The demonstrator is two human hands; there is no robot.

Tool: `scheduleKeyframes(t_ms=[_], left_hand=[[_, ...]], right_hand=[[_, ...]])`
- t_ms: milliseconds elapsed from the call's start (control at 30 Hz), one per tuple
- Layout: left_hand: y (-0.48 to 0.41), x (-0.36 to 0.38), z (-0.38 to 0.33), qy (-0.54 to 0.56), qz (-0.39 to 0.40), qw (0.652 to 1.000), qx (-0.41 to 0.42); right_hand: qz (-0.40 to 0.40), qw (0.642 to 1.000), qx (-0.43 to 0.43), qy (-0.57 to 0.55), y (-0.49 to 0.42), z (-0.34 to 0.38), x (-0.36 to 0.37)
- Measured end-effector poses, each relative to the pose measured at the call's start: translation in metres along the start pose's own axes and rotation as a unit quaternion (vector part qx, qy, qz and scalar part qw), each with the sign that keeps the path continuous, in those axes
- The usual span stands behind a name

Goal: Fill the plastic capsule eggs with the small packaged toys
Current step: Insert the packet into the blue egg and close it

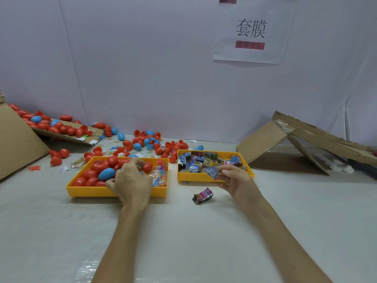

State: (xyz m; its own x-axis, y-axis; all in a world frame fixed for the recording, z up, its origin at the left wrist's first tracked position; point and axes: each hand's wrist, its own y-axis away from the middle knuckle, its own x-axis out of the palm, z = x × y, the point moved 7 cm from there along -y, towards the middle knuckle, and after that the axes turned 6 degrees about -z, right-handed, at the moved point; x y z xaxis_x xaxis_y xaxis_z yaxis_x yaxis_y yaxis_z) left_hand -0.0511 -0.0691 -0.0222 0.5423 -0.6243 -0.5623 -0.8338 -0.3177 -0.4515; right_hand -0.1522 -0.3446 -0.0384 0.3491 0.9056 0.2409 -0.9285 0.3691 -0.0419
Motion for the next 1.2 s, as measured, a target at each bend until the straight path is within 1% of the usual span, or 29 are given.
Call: scheduleKeyframes(t_ms=[67,100,133,167,233,300,333,400,433,533,600,900,1067,1200], left_hand=[[0.001,-0.009,-0.013,0.114,-0.047,0.991,0.05],[0.003,-0.014,-0.02,0.187,-0.063,0.978,0.072],[0.005,-0.016,-0.027,0.255,-0.058,0.962,0.084],[0.008,-0.013,-0.033,0.309,-0.029,0.947,0.082],[0.019,0.004,-0.045,0.38,0.086,0.919,0.055],[0.035,0.021,-0.059,0.41,0.204,0.888,0.044],[0.043,0.026,-0.065,0.423,0.244,0.871,0.049],[0.055,0.029,-0.075,0.448,0.294,0.843,0.055],[0.058,0.03,-0.077,0.45,0.302,0.838,0.061],[0.064,0.032,-0.079,0.437,0.308,0.841,0.088],[0.066,0.032,-0.081,0.435,0.312,0.839,0.091],[0.067,0.03,-0.082,0.431,0.296,0.848,0.091],[0.069,0.03,-0.084,0.426,0.304,0.847,0.095],[0.07,0.033,-0.082,0.417,0.316,0.848,0.083]], right_hand=[[0.003,1.0,0.0,0.001,0.0,0.0,0.0],[0.002,1.0,0.003,0.0,0.001,0.0,0.0],[0.001,1.0,0.007,-0.003,0.001,0.0,0.0],[0.001,1.0,0.011,-0.006,0.001,0.0,0.0],[0.003,1.0,0.016,-0.018,0.002,0.001,0.001],[0.005,0.999,0.022,-0.035,0.002,0.001,0.001],[0.006,0.999,0.024,-0.042,0.003,0.001,0.001],[0.006,0.998,0.026,-0.054,0.002,0.0,0.002],[0.007,0.998,0.027,-0.059,0.002,0.0,0.001],[0.013,0.998,0.027,-0.063,0.002,-0.001,0.002],[0.02,0.998,0.028,-0.058,0.001,-0.002,0.003],[0.029,0.998,0.03,-0.036,0.0,-0.002,0.004],[0.046,0.998,0.032,0.0,0.0,-0.005,0.007],[0.043,0.998,0.013,0.034,0.002,-0.004,0.007]])
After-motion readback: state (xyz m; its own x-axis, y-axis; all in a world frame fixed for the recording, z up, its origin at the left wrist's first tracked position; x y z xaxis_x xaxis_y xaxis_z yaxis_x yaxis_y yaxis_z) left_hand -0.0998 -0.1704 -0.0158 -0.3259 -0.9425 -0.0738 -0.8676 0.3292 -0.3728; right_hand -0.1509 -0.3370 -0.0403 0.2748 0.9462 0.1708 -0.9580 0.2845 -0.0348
